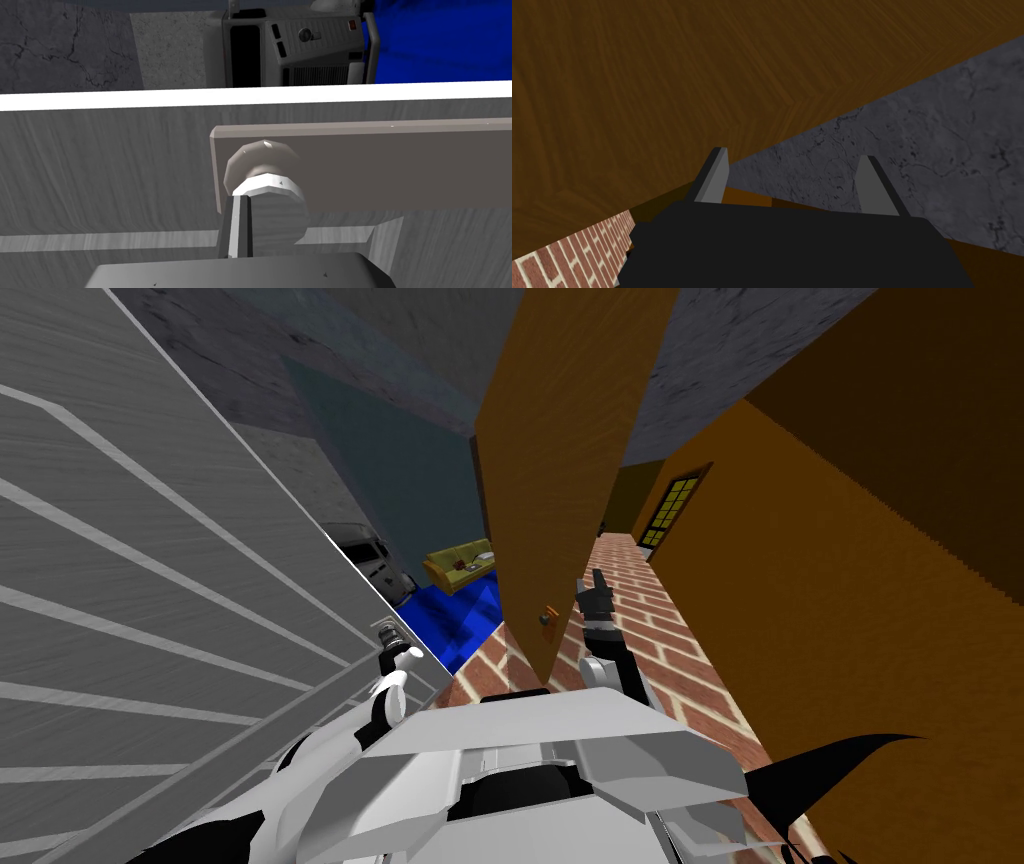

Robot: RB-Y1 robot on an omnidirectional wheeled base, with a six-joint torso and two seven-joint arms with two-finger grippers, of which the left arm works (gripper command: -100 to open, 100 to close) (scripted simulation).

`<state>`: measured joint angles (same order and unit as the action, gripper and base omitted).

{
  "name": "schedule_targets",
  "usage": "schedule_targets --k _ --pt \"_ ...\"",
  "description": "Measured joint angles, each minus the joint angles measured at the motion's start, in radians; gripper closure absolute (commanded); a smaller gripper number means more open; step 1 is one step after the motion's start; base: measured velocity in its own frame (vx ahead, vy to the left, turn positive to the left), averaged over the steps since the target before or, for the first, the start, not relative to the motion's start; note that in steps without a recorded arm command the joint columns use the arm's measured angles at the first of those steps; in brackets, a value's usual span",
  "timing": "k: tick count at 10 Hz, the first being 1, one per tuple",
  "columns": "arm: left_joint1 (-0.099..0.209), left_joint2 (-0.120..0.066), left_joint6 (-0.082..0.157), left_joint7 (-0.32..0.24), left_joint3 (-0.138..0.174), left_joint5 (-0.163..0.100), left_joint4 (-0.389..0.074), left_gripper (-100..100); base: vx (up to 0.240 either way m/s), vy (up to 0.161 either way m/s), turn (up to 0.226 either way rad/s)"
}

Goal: Pull the door open

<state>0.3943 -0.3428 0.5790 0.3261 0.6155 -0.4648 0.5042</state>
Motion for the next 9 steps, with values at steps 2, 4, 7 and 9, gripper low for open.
schedule_targets --k 2,4,7,9 --pt "0.0 0.0 0.0 0.0 0.0 0.0 0.0 -100 -0.033 -0.053 -0.004" --pt "0.004 -0.002 -0.004 0.003 0.001 -0.001 0.003 -100 -0.161 -0.151 0.054" --pt "0.009 -0.004 -0.015 0.012 0.005 -0.003 0.013 -100 -0.139 -0.153 0.026" --pt "0.017 -0.008 -0.017 0.015 0.006 -0.003 0.008 -100 -0.091 -0.102 0.019"
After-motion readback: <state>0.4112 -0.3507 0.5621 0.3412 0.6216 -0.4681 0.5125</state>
